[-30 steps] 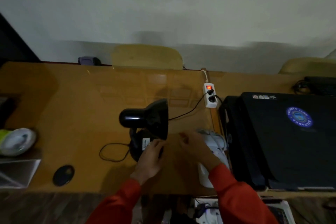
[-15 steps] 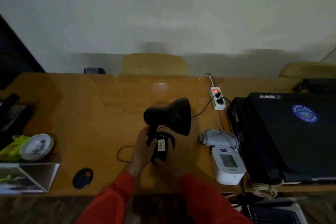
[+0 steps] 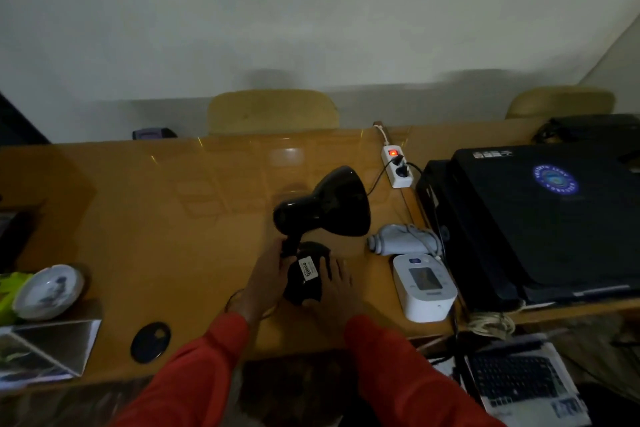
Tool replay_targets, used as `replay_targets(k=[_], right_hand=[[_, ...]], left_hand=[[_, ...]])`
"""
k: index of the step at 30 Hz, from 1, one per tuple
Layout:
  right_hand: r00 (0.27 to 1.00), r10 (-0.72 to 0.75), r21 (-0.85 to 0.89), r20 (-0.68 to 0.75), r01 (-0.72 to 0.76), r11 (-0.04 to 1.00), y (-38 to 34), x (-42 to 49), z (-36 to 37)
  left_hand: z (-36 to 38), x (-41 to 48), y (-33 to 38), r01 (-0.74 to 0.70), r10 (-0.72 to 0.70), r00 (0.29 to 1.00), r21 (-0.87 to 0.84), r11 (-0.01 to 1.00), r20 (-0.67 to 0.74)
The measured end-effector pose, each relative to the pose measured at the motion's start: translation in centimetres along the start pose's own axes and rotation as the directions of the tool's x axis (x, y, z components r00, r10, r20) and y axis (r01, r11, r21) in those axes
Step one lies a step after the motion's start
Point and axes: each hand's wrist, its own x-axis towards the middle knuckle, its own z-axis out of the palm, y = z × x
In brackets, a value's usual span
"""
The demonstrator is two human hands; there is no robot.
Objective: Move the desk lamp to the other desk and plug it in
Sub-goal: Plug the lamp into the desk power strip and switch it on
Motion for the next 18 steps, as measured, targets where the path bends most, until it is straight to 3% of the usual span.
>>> replay_targets(k=[7,13,16,18], right_hand=[[0.99,-0.052,-0.098,0.134,0.066,0.993,3.6,0.0,-2.3],[0.991,-0.056,-0.158,0.118,0.074,0.985,5.8,-0.6,-3.9],[0.994,-0.017,-0.096,0.105,0.027,0.995,5.7,-0.8,-4.0],[0.995,0.048,0.055,0.092,-0.053,0.997,5.0,-1.2,-3.6]], left_hand=[[2.7,-0.6,-0.1,0.014,-0.015,1.0,0.018,1.0,0.006],[5.7,-0.8,0.6,0.091,-0.09,0.996,-0.108,0.99,0.009],[6.5,-0.7,1.0,0.086,-0.086,0.996,-0.133,0.987,0.004],[6.1,-0.4,0.7,0.08,-0.077,0.996,-0.082,0.993,0.041]])
